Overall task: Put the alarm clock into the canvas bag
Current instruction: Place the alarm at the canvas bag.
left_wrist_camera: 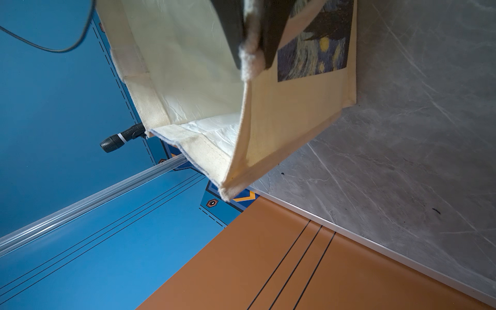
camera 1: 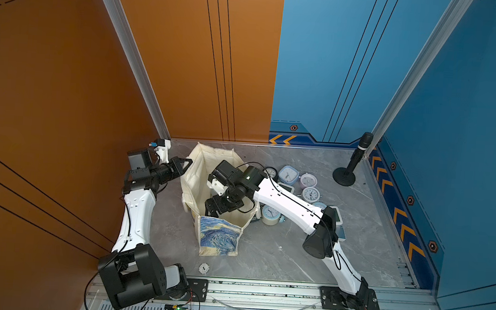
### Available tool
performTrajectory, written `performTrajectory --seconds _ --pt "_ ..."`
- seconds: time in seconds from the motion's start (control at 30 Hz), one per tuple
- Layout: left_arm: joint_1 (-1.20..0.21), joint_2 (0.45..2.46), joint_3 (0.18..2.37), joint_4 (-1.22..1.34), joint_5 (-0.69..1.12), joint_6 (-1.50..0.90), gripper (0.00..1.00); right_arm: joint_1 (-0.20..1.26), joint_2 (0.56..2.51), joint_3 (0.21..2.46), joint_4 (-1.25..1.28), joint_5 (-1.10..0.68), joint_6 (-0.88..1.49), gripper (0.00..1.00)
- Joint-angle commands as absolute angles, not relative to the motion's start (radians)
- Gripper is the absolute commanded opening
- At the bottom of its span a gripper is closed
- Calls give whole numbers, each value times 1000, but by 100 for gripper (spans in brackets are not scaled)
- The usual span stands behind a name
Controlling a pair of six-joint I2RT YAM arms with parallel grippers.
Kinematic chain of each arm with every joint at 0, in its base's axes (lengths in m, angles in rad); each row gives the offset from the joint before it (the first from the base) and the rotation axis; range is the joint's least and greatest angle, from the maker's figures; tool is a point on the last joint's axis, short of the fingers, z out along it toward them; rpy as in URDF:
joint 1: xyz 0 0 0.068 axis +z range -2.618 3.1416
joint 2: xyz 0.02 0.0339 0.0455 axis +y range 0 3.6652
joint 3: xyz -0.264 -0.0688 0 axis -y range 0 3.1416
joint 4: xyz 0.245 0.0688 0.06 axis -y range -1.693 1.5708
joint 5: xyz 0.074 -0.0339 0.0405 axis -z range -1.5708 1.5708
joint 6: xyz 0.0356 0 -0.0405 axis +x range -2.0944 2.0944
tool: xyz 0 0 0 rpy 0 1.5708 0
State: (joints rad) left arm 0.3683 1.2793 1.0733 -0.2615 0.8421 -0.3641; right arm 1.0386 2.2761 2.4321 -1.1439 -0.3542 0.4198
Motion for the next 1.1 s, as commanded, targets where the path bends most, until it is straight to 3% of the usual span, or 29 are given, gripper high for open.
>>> performTrajectory --seconds 0.0,0.53,0.73,1.07 --pt "368 1277 1065 -253 865 -359 0 1029 2236 2451 -1169 -327 430 90" --pt "380 1264 1060 -253 857 -341 0 890 2013 2386 -1169 -278 387 88" --pt "392 1247 1059 -253 862 -333 0 823 1874 2256 -1167 -176 347 99" --pt "396 1247 1057 -253 885 -315 0 672 1659 1950 -1164 -40 317 100"
